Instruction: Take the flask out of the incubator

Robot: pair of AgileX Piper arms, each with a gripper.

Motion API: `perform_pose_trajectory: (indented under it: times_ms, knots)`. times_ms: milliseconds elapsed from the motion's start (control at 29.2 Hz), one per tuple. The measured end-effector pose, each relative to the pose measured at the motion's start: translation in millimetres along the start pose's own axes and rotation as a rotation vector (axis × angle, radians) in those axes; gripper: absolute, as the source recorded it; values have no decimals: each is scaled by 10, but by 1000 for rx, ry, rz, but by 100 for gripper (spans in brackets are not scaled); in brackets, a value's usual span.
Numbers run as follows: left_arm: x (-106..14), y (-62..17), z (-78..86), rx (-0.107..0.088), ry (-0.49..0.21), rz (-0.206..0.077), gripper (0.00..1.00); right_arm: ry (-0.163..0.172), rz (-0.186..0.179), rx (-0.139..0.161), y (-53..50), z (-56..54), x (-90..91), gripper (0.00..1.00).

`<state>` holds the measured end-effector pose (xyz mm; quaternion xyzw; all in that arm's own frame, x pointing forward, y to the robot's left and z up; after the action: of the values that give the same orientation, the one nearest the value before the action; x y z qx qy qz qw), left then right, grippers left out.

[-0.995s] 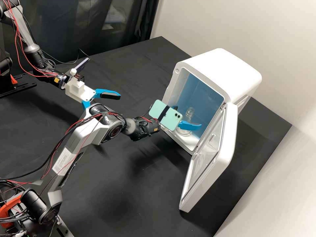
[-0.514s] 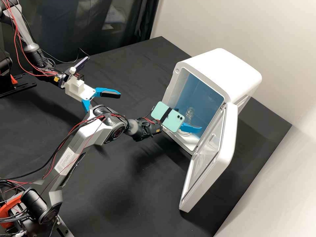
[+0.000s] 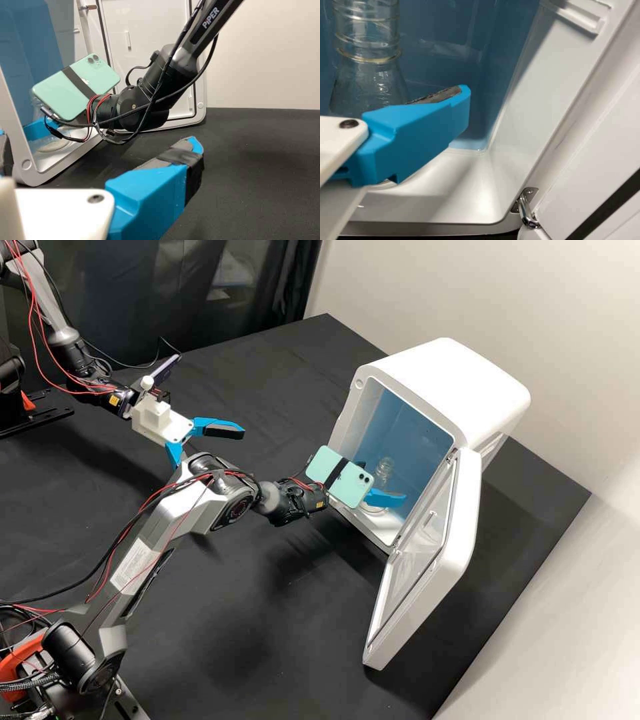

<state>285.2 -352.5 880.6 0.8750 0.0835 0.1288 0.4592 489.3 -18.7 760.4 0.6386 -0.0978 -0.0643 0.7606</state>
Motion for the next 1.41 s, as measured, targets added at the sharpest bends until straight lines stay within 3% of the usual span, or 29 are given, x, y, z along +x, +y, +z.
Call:
perform_pose_trajectory:
  times_ms: [377,1029,1303,1406]
  knots:
    - [0,0,0,0,0,0,100,-20,-33,-5,-92,70,16,0]
    - [0,0,0,0,0,0,100,-20,-33,2,-92,70,16,0]
    - [0,0,0,0,0,0,100,-16,-35,74,-85,79,21,0]
    - [0,0,0,0,0,0,100,0,-50,103,-82,92,16,0]
